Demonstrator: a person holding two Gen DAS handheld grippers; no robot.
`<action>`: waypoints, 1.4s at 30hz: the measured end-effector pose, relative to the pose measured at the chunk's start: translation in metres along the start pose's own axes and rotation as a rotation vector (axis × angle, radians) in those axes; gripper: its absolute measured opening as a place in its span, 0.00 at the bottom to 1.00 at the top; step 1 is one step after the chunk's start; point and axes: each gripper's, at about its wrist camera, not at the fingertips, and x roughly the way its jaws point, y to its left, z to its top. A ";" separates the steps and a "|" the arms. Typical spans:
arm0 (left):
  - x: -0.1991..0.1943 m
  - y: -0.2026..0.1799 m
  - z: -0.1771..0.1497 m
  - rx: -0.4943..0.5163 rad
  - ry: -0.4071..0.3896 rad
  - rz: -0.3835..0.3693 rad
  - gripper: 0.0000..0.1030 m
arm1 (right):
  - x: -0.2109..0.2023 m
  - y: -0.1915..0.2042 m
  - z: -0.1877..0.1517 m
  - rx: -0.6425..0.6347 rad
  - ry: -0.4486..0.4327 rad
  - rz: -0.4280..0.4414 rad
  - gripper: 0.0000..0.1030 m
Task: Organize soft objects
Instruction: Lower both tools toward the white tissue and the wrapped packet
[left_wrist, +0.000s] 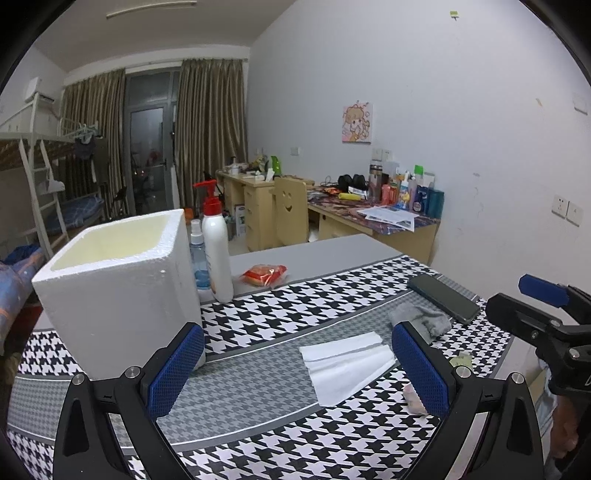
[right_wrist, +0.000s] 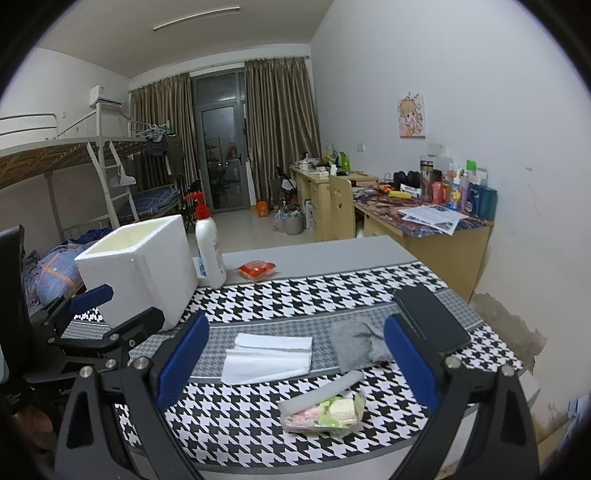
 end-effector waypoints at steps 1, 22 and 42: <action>0.001 0.001 0.000 -0.006 0.000 -0.002 0.99 | 0.001 -0.001 -0.001 0.003 0.004 -0.002 0.95; 0.043 -0.017 -0.011 0.059 0.111 -0.088 0.99 | 0.008 -0.023 -0.028 0.060 0.065 -0.046 0.95; 0.085 -0.033 -0.016 0.069 0.201 -0.100 0.99 | 0.030 -0.044 -0.050 0.099 0.145 -0.015 0.95</action>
